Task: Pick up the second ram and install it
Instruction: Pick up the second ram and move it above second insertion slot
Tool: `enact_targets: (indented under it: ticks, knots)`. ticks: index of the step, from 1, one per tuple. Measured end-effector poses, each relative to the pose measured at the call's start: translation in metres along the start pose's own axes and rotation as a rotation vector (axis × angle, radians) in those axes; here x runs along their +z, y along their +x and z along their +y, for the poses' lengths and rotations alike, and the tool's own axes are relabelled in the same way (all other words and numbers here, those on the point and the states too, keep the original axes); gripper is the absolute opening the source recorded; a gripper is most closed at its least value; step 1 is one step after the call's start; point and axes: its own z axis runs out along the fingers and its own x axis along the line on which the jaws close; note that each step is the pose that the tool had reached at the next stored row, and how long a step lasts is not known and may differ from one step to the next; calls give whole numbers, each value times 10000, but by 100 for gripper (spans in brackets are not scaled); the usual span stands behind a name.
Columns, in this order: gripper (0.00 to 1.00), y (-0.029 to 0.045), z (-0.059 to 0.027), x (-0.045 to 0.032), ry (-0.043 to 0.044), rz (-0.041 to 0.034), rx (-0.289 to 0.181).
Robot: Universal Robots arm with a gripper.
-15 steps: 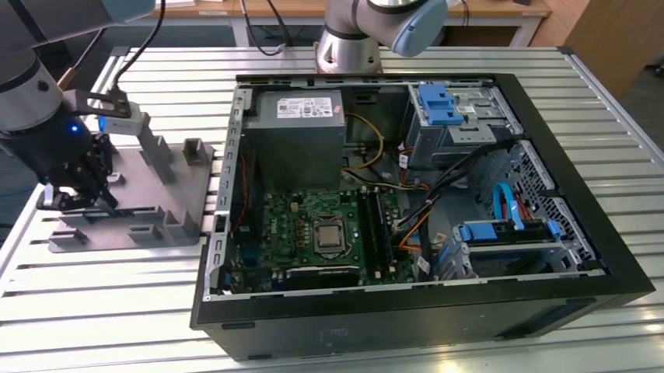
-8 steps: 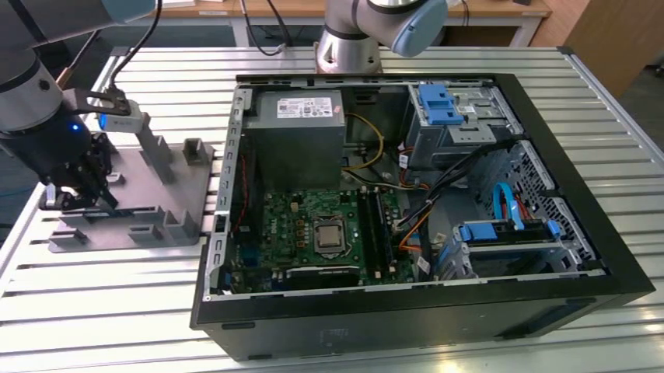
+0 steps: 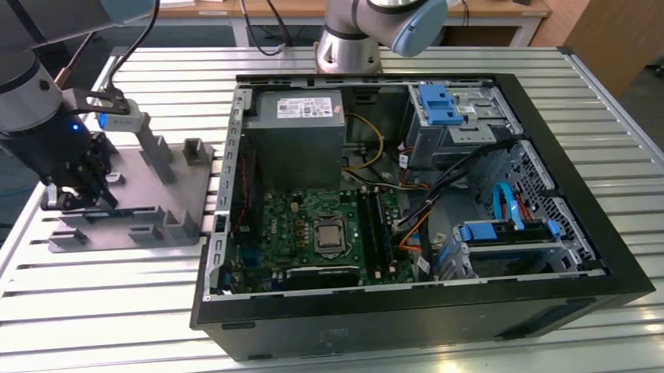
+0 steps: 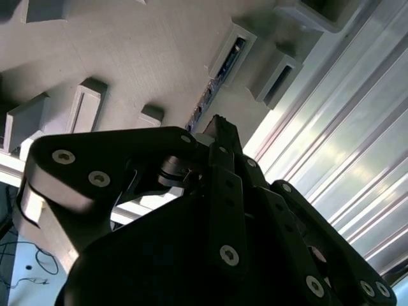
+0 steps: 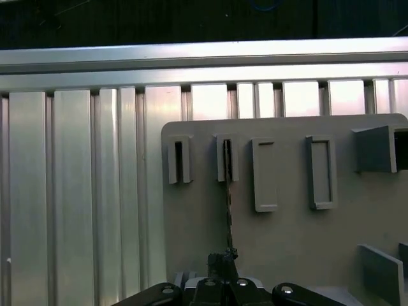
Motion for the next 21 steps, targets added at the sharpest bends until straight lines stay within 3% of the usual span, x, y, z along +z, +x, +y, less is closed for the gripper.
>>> enact_targets:
  ticks: [4, 18, 21]
  knots:
    - [10, 1, 20, 12, -4, 4, -285]
    - [11, 2, 50, 57, -3, 4, -289]
    - [29, 2, 50, 57, -4, 5, -289]
